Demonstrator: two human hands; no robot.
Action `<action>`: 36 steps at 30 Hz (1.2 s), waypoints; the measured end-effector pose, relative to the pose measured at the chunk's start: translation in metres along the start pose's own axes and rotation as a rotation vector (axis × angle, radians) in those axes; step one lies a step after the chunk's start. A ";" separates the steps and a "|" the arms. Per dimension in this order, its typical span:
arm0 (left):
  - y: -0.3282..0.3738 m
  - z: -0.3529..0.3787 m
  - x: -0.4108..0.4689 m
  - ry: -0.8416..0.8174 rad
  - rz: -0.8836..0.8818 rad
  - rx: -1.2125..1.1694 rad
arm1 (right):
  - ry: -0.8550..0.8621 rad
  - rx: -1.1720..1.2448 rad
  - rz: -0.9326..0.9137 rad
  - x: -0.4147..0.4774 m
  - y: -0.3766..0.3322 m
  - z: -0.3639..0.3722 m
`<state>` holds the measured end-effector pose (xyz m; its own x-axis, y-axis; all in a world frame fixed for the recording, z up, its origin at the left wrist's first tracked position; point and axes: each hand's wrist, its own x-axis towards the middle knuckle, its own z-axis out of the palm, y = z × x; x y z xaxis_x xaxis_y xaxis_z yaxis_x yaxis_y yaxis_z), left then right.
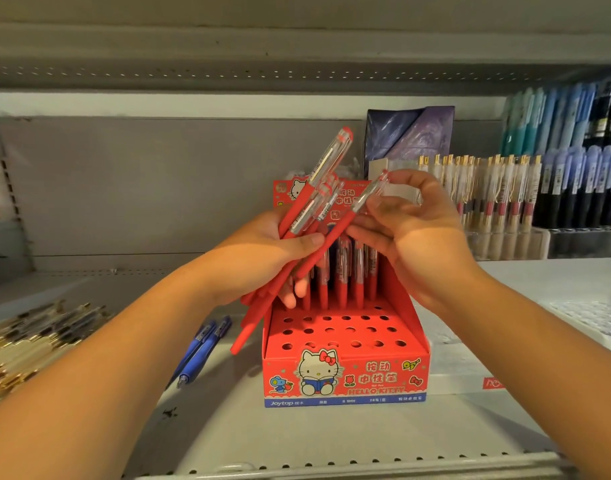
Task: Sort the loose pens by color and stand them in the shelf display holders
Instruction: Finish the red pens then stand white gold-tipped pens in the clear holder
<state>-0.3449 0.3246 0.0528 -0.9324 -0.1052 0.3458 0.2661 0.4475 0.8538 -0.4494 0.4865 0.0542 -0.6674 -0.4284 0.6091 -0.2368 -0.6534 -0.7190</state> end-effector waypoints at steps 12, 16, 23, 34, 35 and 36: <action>-0.008 -0.005 0.003 0.089 0.028 -0.029 | 0.034 -0.801 -0.124 0.011 -0.003 -0.028; -0.008 -0.005 0.002 0.086 0.015 -0.026 | 0.008 -1.010 -0.136 0.009 0.001 -0.032; -0.006 -0.004 0.002 0.116 0.003 -0.029 | -0.027 -1.046 -0.143 0.005 -0.001 -0.034; -0.003 -0.005 -0.002 0.128 0.012 -0.003 | -0.089 -1.460 -0.155 -0.006 -0.007 -0.033; -0.003 -0.005 -0.002 0.127 0.013 -0.007 | -0.109 -1.535 -0.127 -0.006 -0.007 -0.033; -0.003 -0.005 -0.002 0.126 0.012 -0.010 | -0.120 -1.586 -0.112 -0.007 -0.007 -0.033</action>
<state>-0.3427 0.3195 0.0514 -0.8909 -0.2111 0.4022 0.2806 0.4405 0.8528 -0.4662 0.5145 0.0443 -0.5580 -0.5199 0.6467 -0.7922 0.5659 -0.2286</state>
